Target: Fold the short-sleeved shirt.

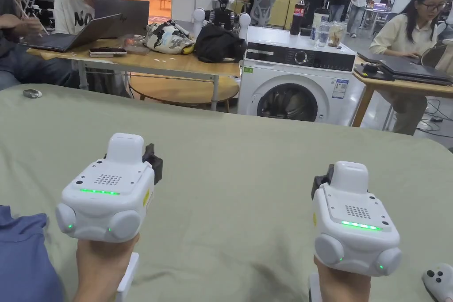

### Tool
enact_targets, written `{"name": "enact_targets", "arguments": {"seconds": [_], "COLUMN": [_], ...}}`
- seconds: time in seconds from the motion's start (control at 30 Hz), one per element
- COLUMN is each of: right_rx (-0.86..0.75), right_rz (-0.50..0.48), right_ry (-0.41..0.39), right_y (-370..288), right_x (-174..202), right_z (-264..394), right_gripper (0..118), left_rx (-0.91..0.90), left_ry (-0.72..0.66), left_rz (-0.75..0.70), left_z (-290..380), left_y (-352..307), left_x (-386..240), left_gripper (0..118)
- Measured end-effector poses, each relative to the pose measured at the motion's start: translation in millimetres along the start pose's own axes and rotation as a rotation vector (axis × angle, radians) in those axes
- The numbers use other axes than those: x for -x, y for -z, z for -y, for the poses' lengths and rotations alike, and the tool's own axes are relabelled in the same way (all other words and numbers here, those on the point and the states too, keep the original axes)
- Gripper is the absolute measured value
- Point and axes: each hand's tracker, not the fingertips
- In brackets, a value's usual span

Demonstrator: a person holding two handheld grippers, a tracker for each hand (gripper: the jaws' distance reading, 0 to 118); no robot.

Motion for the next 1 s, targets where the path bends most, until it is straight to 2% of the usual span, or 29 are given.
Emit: {"name": "enact_targets", "arguments": {"seconds": [0.03, 0.17, 0.43, 0.53, 0.67, 0.77, 1.0], "right_rx": [-0.009, -0.019, 0.039, 0.063, 0.083, 0.086, 0.128], "right_rz": [0.013, -0.004, -0.016, -0.033, -0.093, -0.189, -0.355], "right_ry": [0.001, 0.009, 0.009, 0.024, -0.004, -0.035, -0.046], "right_y": [-2, -6, -1, 1, 0, -5, -15], "right_x": [0, -4, -7, 5, 44, 83, 164], "right_z": [-1, -4, -5, -7, -11, -12, -8], "right_gripper": [0, 0, 0, 0, 0, 0, 0], "left_rx": [-0.007, -0.034, 0.064, 0.097, 0.157, 0.216, 0.463], "left_ry": [0.008, 0.005, -0.014, -0.005, -0.001, -0.029, -0.076], "left_rz": [0.001, 0.021, 0.017, 0.023, -0.032, -0.077, -0.190], "left_z": [-1, -6, -6, -8, -14, -18, -14], "left_y": [-2, -8, -2, -7, -16, -27, -55], "left_x": [-1, -2, 8, 19, 48, 78, 169], "left_gripper": [0, 0, 0, 0, 0, 0, 0]}}
